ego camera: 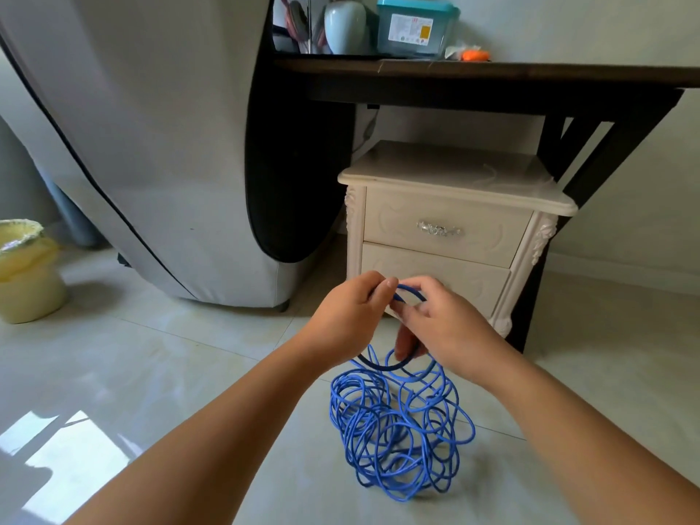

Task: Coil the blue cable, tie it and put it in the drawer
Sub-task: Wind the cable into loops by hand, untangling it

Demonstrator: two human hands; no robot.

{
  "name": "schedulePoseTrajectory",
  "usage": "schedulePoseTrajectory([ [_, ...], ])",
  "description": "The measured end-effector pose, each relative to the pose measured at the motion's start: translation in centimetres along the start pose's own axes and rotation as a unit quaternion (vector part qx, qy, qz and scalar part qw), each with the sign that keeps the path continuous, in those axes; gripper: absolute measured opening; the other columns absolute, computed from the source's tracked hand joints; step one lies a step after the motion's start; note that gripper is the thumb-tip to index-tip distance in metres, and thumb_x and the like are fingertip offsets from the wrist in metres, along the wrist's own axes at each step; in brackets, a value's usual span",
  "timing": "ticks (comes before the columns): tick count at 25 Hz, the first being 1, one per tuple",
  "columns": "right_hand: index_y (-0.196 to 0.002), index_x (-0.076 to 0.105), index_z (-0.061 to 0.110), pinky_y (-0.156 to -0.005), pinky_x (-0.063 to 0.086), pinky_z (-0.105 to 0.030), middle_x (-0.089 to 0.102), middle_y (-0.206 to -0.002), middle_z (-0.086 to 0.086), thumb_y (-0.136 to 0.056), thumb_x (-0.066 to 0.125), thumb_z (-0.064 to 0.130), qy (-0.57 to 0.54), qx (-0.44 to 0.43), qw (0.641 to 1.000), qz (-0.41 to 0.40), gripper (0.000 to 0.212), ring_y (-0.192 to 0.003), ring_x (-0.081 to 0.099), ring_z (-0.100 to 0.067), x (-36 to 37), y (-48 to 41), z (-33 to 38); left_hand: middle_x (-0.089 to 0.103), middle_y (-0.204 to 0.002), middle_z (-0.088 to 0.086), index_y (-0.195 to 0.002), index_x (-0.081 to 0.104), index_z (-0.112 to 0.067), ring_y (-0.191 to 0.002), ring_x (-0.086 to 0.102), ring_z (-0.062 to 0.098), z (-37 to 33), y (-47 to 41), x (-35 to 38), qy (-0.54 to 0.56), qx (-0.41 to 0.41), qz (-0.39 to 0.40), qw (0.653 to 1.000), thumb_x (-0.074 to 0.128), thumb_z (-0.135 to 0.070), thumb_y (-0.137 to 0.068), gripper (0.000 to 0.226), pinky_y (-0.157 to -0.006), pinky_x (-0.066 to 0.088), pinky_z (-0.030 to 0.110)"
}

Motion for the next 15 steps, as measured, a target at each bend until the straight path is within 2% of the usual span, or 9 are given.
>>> schedulePoseTrajectory([
  [2, -0.108, 0.060, 0.022, -0.063, 0.059, -0.042, 0.071, -0.062, -0.003, -0.099, 0.054, 0.030, -0.059, 0.000, 0.988, -0.141, 0.013, -0.058, 0.069, -0.023, -3.8, 0.2, -0.3, 0.055, -0.074, 0.001, -0.085, 0.057, -0.022, -0.063, 0.045, 0.011, 0.7, -0.2, -0.7, 0.019, -0.014, -0.021, 0.999, 0.038, -0.038, -0.105, 0.033, -0.058, 0.036, 0.024],
  [4, -0.097, 0.065, 0.024, -0.071, 0.058, -0.039, 0.070, -0.069, 0.000, -0.098, 0.054, 0.036, -0.043, -0.002, 0.967, -0.251, 0.016, -0.068, 0.067, -0.019, -7.3, 0.4, -0.8, 0.063, -0.085, 0.004, -0.086, 0.058, -0.024, -0.068, 0.050, 0.009, 1.5, -0.3, -1.1, 0.073, -0.029, -0.019, 0.997, 0.037, -0.041, -0.105, 0.033, -0.061, 0.038, 0.025],
  [5, -0.100, 0.065, 0.027, -0.079, 0.055, -0.035, 0.072, -0.083, 0.004, -0.098, 0.053, 0.042, -0.043, 0.019, 0.974, -0.221, 0.020, -0.082, 0.067, -0.016, -7.2, 0.1, -1.3, 0.064, -0.084, -0.001, -0.086, 0.058, -0.025, -0.066, 0.050, 0.004, 1.6, -0.2, -1.1, 0.097, -0.032, -0.011, 0.995, 0.037, -0.041, -0.105, 0.032, -0.059, 0.037, 0.022],
  [7, -0.119, 0.060, 0.033, -0.094, 0.046, -0.027, 0.071, -0.109, 0.006, -0.092, 0.054, 0.054, -0.074, 0.068, 0.995, -0.021, 0.034, -0.104, 0.066, -0.012, -2.9, -0.2, -2.5, 0.056, -0.068, -0.014, -0.086, 0.058, -0.025, -0.056, 0.049, 0.000, 1.5, -0.1, -0.9, 0.137, -0.035, -0.009, 0.990, 0.038, -0.039, -0.105, 0.031, -0.054, 0.035, 0.017],
  [8, -0.123, 0.055, 0.036, -0.097, 0.046, -0.031, 0.073, -0.109, 0.004, -0.089, 0.059, 0.051, -0.089, 0.078, 0.991, 0.063, 0.037, -0.101, 0.069, -0.014, -0.5, 0.2, -2.7, 0.052, -0.062, -0.016, -0.087, 0.059, -0.024, -0.055, 0.047, 0.000, 1.4, -0.1, -0.9, 0.153, -0.037, -0.017, 0.987, 0.038, -0.038, -0.106, 0.031, -0.054, 0.035, 0.017],
  [9, -0.122, 0.053, 0.037, -0.094, 0.050, -0.035, 0.075, -0.103, 0.000, -0.089, 0.065, 0.042, -0.097, 0.070, 0.988, 0.101, 0.036, -0.091, 0.073, -0.018, 0.9, 0.6, -2.6, 0.049, -0.060, -0.017, -0.088, 0.059, -0.023, -0.055, 0.046, 0.001, 1.5, -0.3, -1.1, 0.168, -0.041, -0.029, 0.984, 0.038, -0.038, -0.106, 0.031, -0.055, 0.035, 0.019],
  [11, -0.116, 0.057, 0.031, -0.077, 0.057, -0.036, 0.075, -0.090, -0.005, -0.096, 0.061, 0.024, -0.099, 0.034, 0.992, 0.068, 0.022, -0.070, 0.073, -0.023, 1.0, 0.5, -1.8, 0.044, -0.061, -0.014, -0.088, 0.058, -0.020, -0.054, 0.039, 0.005, 1.8, -0.4, -1.5, 0.222, -0.055, -0.039, 0.973, 0.036, -0.037, -0.106, 0.033, -0.055, 0.033, 0.021],
  [13, -0.105, 0.064, 0.019, -0.063, 0.058, -0.034, 0.073, -0.081, -0.005, -0.102, 0.049, 0.022, -0.140, 0.032, 0.990, 0.002, 0.015, -0.064, 0.071, -0.022, 0.2, 0.3, -1.3, 0.039, -0.063, -0.008, -0.086, 0.056, -0.015, -0.053, 0.032, 0.006, 1.9, -0.5, -1.3, 0.315, -0.064, -0.025, 0.947, 0.036, -0.035, -0.107, 0.035, -0.051, 0.031, 0.021],
  [15, -0.093, 0.064, 0.014, -0.071, 0.059, -0.035, 0.072, -0.075, -0.003, -0.104, 0.043, 0.021, -0.186, 0.040, 0.981, -0.043, 0.025, -0.073, 0.072, -0.021, -0.3, 0.3, -1.3, 0.043, -0.066, -0.003, -0.088, 0.057, -0.012, -0.055, 0.035, 0.008, 1.8, -0.6, -0.8, 0.374, -0.073, -0.003, 0.925, 0.036, -0.033, -0.108, 0.035, -0.053, 0.033, 0.023],
])
Point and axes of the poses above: each hand's wrist, its own y-axis away from the middle knuckle, its own x-axis out of the palm, z = x × y, the point moved 9 cm from there along -y, towards the middle knuckle
